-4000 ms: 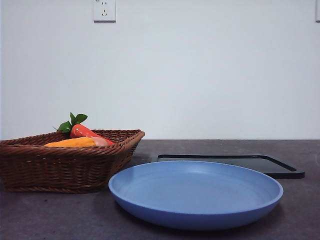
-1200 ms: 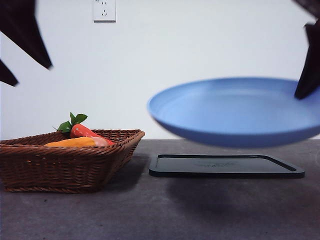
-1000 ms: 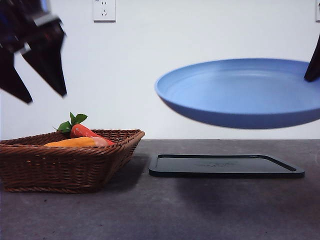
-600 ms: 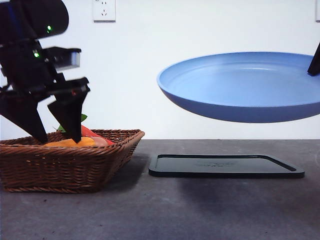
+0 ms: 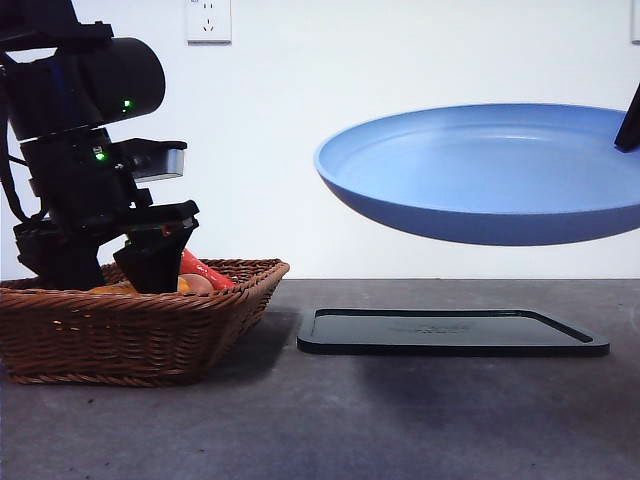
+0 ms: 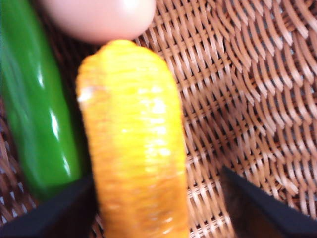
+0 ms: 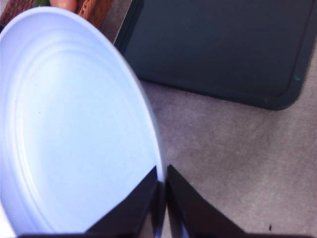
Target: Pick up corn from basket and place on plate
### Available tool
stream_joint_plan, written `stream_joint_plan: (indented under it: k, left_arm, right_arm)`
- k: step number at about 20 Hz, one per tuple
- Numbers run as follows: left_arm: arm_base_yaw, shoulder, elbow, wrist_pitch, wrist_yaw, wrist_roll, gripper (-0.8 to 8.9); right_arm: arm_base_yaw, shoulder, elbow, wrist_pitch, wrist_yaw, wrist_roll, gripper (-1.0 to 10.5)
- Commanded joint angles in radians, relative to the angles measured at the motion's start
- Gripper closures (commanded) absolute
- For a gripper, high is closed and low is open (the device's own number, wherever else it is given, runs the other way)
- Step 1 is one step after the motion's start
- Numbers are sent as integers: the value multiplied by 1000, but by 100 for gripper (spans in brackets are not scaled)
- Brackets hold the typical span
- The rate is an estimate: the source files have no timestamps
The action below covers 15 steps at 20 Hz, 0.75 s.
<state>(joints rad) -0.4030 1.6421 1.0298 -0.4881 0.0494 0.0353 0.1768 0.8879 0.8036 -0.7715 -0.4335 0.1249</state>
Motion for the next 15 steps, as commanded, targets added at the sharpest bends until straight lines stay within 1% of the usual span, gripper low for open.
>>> stream_joint_plan:
  k: [1, 3, 5, 7, 12, 15]
  left_arm:
    - [-10, 11, 13, 6, -3, -2, 504]
    - [-10, 11, 13, 5, -3, -3, 540]
    - [-10, 11, 13, -4, -3, -6, 605]
    - [-10, 11, 13, -5, -3, -14, 637]
    - [-10, -3, 59, -24, 5, -48, 637]
    - [-17, -45, 113, -31, 89, -77, 637]
  right_arm:
    - [2, 6, 23, 15, -7, 6, 945]
    - [2, 6, 23, 15, -7, 7, 945]
    - [2, 6, 23, 15, -7, 7, 945]
    - [2, 6, 23, 15, -7, 9, 945]
    - [2, 13, 23, 41, -7, 35, 945]
    - [2, 55, 23, 62, -3, 49, 945]
